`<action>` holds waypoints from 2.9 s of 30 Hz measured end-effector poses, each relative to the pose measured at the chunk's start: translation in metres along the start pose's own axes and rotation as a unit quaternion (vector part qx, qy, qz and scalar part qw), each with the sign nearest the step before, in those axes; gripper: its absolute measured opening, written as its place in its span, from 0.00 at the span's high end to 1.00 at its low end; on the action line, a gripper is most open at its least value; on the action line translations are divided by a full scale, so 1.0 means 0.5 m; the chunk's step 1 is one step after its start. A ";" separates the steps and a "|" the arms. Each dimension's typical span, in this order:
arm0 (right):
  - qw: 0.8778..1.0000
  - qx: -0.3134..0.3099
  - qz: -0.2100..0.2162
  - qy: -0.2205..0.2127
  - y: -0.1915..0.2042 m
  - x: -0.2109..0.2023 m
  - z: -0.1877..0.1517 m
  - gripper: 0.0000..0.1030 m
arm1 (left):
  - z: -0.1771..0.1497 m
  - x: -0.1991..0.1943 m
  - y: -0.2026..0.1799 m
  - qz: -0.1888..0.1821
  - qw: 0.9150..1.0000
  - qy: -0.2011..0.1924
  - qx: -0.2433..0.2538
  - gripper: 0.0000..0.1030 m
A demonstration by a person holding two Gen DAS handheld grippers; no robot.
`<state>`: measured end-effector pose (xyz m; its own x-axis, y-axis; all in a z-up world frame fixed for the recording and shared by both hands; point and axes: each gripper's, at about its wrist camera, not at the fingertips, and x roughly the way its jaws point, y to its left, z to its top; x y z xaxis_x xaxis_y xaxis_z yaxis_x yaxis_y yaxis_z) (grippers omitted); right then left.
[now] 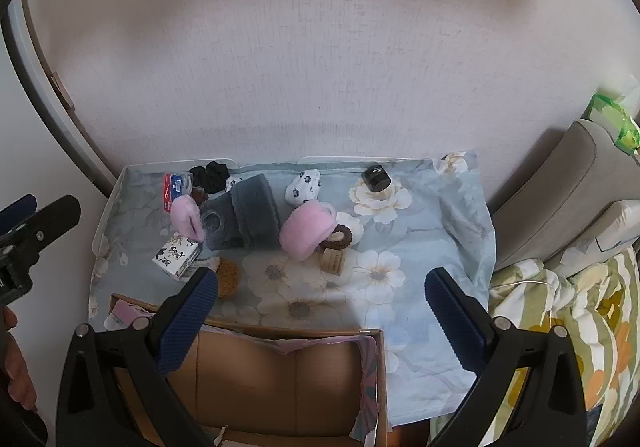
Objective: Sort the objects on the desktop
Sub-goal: 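Move both tools toward the items on the floral sheet, then grasp the pink fuzzy hair tie with left tool while right tool grasps black jar, then carry the pink hair tie and black jar over the cardboard box with both tools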
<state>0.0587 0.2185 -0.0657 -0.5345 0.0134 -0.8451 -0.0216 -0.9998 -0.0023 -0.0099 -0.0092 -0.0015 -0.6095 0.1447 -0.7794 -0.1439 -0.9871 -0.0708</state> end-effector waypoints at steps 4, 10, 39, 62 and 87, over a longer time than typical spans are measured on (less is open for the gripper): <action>1.000 -0.001 0.002 0.002 0.000 0.004 0.003 0.00 | 0.000 0.003 0.003 0.004 1.000 0.003 0.001 0.00; 1.000 -0.006 -0.002 0.003 0.002 0.011 0.007 0.00 | 0.003 0.010 0.002 -0.011 1.000 0.008 0.012 0.00; 0.996 -0.058 0.046 0.052 -0.183 0.237 0.099 0.00 | -0.016 0.303 -0.021 -0.120 0.963 0.152 0.189 0.04; 0.990 -0.083 0.073 0.093 -0.206 0.545 0.167 0.47 | -0.045 0.478 -0.049 -0.118 0.951 0.250 0.141 0.50; 0.988 -0.100 0.089 0.077 -0.220 0.421 0.134 0.67 | -0.004 0.319 -0.015 -0.171 0.958 0.205 0.101 0.70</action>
<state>-0.1082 0.3326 -0.2077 -0.3791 -0.1507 -0.9130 0.2369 -0.9696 0.0617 -0.1047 0.0211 -0.1265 -0.1480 0.3773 -0.9142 -0.4529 -0.8476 -0.2764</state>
